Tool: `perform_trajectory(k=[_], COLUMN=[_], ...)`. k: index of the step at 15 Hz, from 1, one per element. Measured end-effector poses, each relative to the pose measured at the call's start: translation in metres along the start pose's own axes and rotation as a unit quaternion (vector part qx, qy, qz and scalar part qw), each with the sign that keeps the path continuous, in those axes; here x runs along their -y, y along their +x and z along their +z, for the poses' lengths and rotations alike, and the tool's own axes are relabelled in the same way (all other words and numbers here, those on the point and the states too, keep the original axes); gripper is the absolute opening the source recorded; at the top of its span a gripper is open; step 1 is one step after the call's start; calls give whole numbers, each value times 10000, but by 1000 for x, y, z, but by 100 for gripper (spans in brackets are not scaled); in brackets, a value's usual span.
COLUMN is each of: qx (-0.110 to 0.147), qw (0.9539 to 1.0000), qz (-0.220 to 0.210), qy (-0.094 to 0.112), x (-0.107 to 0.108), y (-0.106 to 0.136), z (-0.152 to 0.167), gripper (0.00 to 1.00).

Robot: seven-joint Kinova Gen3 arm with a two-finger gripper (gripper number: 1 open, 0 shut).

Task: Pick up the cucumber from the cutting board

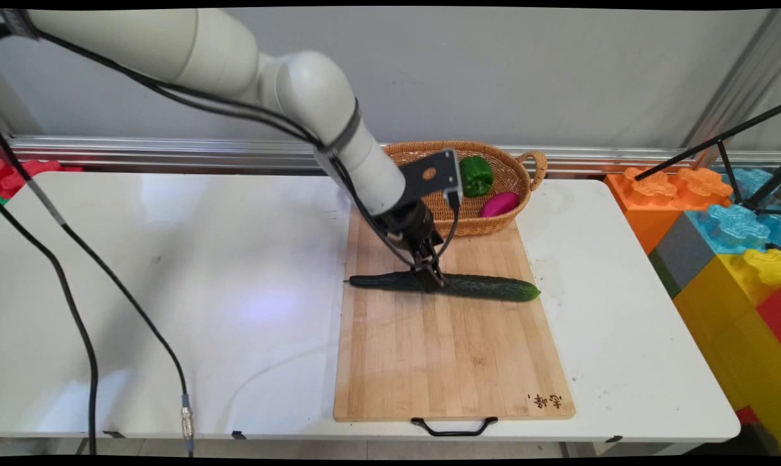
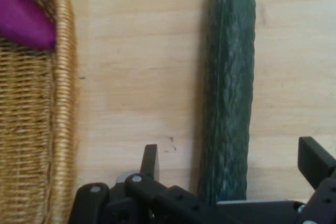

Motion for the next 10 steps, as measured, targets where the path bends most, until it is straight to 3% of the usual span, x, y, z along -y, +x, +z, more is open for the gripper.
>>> perform_trajectory(k=[7,8,10], qx=[6,0,-12], qw=[9997,9996,9994], qz=[223,258,321], qy=[76,91,117], x=[-10,-10,-11], y=[-5,-5,-5], z=[34,37,40], gripper=[100,0,0])
